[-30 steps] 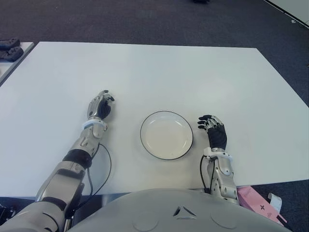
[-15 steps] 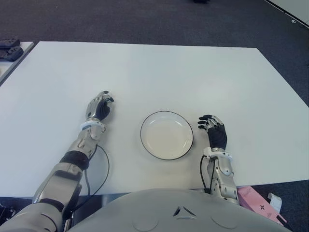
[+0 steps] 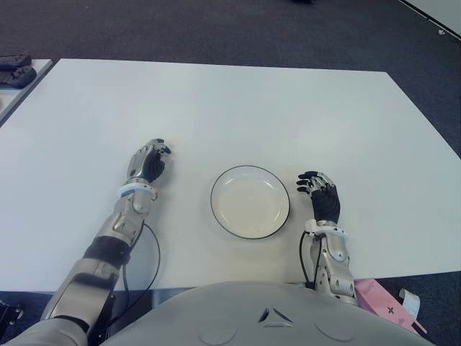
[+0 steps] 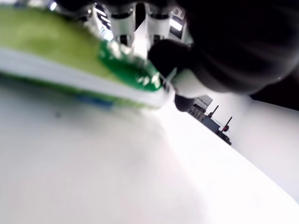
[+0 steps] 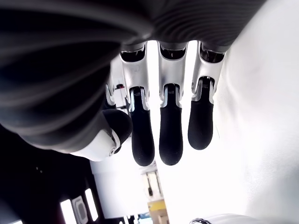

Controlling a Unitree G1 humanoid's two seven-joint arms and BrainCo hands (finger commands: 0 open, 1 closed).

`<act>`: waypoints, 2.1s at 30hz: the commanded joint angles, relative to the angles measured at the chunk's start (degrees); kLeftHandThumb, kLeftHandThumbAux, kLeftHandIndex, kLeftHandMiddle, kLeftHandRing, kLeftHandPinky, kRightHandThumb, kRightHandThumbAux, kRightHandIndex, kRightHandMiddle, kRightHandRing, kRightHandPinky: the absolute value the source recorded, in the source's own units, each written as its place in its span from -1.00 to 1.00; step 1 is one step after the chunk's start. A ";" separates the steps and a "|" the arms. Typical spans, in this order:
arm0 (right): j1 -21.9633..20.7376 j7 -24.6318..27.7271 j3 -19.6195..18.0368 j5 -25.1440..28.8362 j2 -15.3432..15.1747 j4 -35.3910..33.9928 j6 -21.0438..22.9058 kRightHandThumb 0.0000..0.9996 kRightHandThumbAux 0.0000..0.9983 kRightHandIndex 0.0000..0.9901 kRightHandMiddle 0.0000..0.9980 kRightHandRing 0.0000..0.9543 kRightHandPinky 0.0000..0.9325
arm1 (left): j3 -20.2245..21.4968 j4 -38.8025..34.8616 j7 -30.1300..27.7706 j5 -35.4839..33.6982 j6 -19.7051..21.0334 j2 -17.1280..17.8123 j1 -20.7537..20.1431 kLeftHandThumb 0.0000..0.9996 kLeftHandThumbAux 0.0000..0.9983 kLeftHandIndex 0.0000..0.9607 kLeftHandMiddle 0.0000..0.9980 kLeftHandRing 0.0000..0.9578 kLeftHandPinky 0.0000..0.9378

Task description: Put the toothpaste on the table into the plate.

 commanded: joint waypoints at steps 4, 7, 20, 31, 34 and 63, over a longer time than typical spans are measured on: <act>0.38 -0.70 0.15 -0.01 1.45 2.31 2.71 0.42 0.45 -0.13 -0.01 0.04 0.08 | 2.75 -17.80 -4.57 0.90 5.61 0.68 5.21 0.71 0.32 -0.14 0.17 0.71 0.72; 0.29 -0.65 0.15 0.04 1.39 2.47 2.73 0.42 0.45 -0.13 -0.01 0.04 0.07 | 3.44 -22.04 -5.24 0.86 6.68 0.15 6.59 0.71 0.32 -0.14 0.17 0.71 0.74; -0.21 -0.67 0.07 0.18 1.71 3.48 1.75 0.42 0.45 -0.14 -0.01 0.04 0.08 | 6.30 -35.19 -8.09 -2.69 4.20 -1.79 11.17 0.71 0.32 -0.15 0.14 0.74 0.74; -0.58 -0.25 0.15 0.33 1.49 3.93 1.62 0.42 0.45 -0.14 -0.01 0.04 0.08 | 6.07 -41.82 -12.21 -4.96 1.93 -3.27 12.05 0.71 0.32 -0.15 0.13 0.78 0.72; -0.65 -0.14 0.19 0.25 1.42 4.11 1.34 0.42 0.45 -0.14 -0.01 0.04 0.08 | 6.10 -43.69 -14.24 -6.25 1.71 -3.39 12.43 0.71 0.32 -0.14 0.13 0.78 0.70; -0.71 -0.48 0.42 -0.18 1.38 4.42 1.04 0.41 0.45 -0.14 -0.02 0.02 0.07 | -0.20 -30.38 -28.60 21.18 19.03 4.59 2.47 0.20 -0.33 -0.26 -0.04 -0.05 -0.10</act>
